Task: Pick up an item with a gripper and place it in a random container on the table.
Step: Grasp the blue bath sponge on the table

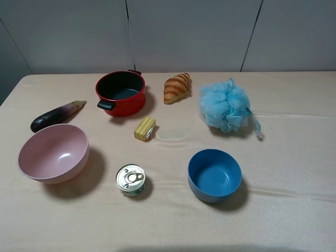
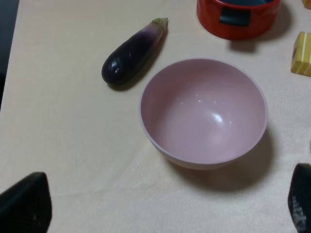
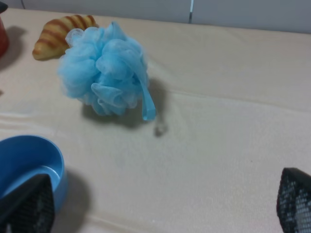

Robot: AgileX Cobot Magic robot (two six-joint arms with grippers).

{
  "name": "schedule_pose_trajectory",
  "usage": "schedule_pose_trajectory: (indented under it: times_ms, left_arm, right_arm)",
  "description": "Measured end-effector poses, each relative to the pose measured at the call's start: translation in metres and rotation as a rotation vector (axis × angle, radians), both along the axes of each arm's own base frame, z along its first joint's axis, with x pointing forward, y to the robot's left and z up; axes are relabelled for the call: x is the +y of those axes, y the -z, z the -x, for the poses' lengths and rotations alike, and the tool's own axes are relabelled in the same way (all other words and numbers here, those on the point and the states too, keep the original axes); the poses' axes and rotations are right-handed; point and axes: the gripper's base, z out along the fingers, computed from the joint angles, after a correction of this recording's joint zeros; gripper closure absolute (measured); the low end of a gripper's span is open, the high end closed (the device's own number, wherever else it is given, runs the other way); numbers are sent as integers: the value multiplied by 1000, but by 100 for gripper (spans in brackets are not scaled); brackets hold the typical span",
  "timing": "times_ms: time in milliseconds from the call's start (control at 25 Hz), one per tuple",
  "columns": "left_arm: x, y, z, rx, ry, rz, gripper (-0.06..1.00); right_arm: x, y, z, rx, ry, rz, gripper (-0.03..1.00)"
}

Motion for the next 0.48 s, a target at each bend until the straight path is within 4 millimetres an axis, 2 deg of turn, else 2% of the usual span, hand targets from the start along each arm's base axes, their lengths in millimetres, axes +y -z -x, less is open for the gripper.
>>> schedule_pose_trajectory:
  times_ms: [480]
  left_arm:
    - [0, 0, 0, 0, 0, 0, -4]
  right_arm:
    - [0, 0, 0, 0, 0, 0, 27]
